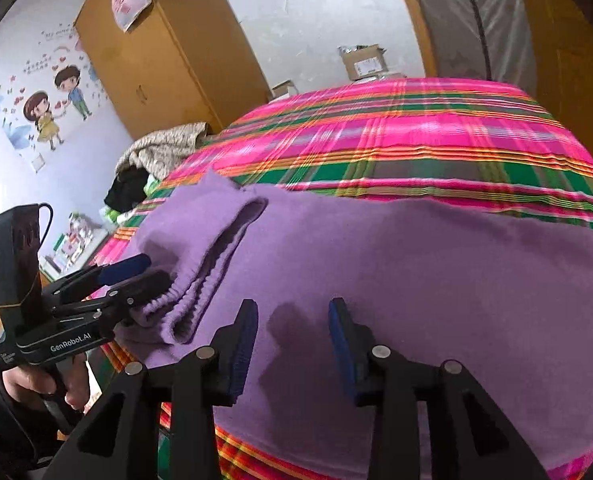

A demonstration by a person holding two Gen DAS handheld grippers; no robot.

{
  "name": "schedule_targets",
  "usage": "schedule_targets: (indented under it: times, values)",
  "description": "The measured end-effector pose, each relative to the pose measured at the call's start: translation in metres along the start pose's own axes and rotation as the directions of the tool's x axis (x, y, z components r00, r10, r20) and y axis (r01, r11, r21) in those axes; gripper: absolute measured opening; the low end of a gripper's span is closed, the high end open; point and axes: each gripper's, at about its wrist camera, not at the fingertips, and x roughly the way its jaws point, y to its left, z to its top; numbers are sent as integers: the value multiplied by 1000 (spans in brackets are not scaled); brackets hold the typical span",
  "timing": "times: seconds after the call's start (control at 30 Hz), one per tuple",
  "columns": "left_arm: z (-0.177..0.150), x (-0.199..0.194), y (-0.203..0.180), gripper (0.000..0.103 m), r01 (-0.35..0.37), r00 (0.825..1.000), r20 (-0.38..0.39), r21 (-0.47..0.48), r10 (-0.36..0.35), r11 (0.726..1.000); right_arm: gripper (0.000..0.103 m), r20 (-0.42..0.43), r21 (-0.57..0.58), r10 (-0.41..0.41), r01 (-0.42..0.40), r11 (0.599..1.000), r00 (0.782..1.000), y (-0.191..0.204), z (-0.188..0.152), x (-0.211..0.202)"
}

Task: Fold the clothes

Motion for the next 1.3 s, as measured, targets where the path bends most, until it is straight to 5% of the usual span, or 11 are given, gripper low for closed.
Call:
schedule_targets:
  times: [0.17, 0.77, 1.0, 1.3]
  values:
    - [2, -5, -4, 60, 4, 1000, 22, 6, -4, 1000, 37, 7, 38, -72, 72, 997, 997, -18, -1, -6]
    - [1, -1, -10, 61, -37, 999, -5, -18, 37, 999, 38, -1, 47, -58, 58, 997, 998, -26, -2, -6]
    - [9, -11, -16, 61, -28, 999, 36, -9, 28, 1000, 38, 16, 27, -111, 111, 993, 994, -32, -5, -25]
    - [1, 6, -18, 61, -30, 999, -31, -26, 29, 999, 38, 12, 59, -130, 129, 990, 991, -47, -11, -33]
